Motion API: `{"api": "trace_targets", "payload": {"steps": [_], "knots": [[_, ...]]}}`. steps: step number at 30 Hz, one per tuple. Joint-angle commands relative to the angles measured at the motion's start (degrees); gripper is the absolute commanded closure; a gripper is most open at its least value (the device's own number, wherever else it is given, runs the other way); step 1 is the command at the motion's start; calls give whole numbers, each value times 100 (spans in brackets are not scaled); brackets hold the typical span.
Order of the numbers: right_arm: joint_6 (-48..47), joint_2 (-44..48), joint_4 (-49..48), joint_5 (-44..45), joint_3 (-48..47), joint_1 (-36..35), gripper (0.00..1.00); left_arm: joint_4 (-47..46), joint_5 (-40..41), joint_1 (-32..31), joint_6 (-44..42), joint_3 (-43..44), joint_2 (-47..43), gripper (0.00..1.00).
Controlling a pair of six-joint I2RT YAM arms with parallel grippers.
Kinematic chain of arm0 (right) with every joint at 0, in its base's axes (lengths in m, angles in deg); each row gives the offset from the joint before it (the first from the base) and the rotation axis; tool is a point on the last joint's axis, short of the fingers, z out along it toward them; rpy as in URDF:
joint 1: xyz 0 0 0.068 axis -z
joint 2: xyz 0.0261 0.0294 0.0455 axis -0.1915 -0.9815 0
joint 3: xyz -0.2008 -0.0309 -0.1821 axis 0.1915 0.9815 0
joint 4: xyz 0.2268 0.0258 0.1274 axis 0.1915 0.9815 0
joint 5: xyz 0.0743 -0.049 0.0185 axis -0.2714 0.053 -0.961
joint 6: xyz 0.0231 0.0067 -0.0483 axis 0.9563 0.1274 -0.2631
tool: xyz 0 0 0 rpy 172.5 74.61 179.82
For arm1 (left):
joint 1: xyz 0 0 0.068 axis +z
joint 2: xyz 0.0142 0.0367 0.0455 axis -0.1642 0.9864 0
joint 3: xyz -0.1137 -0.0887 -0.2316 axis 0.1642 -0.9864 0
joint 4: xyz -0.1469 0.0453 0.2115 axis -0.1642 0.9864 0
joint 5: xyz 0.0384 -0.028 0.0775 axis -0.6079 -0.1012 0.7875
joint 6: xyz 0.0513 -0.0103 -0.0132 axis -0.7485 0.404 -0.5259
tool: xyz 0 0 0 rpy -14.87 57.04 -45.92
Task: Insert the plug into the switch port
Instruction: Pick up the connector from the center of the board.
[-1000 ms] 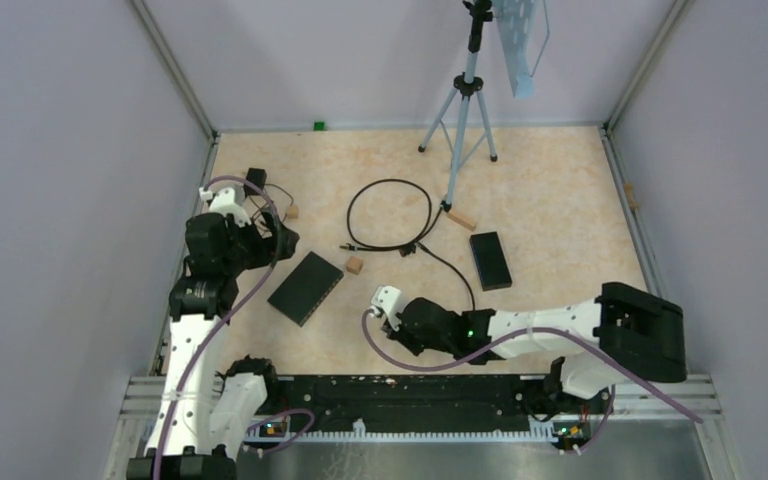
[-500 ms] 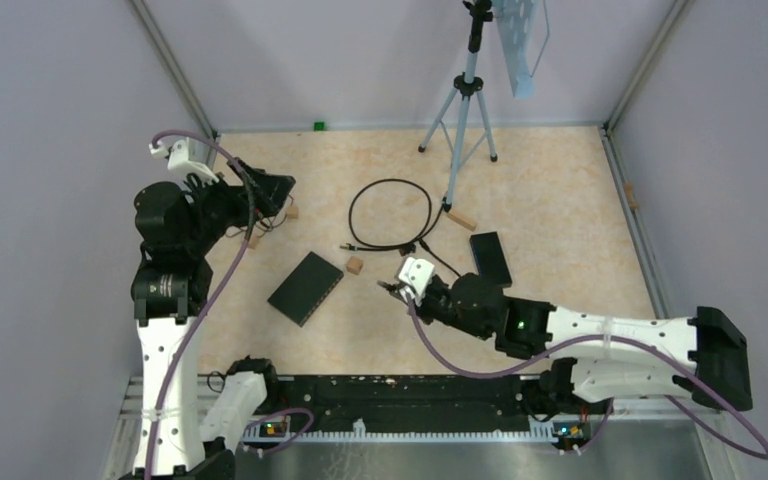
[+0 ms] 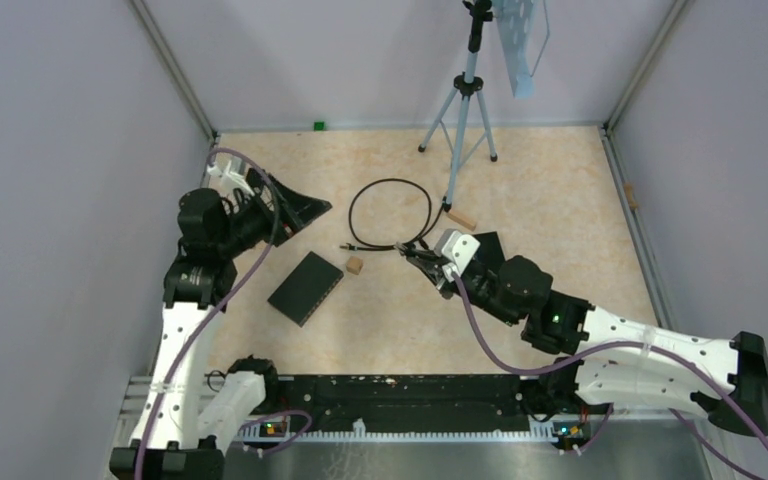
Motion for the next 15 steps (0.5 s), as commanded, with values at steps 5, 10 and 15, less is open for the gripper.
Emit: {"api": "trace_targets", "payload": {"steps": [5, 10, 15], "knots": [[328, 116, -43, -803, -154, 108, 100, -1258, 1120, -2420, 495, -218, 166, 5], [710, 202, -4, -1368, -174, 190, 100, -2071, 1156, -3368, 50, -191, 557, 7], [1192, 288, -17, -2079, -251, 385, 100, -2650, 821, -3780, -488, -334, 669, 6]]}}
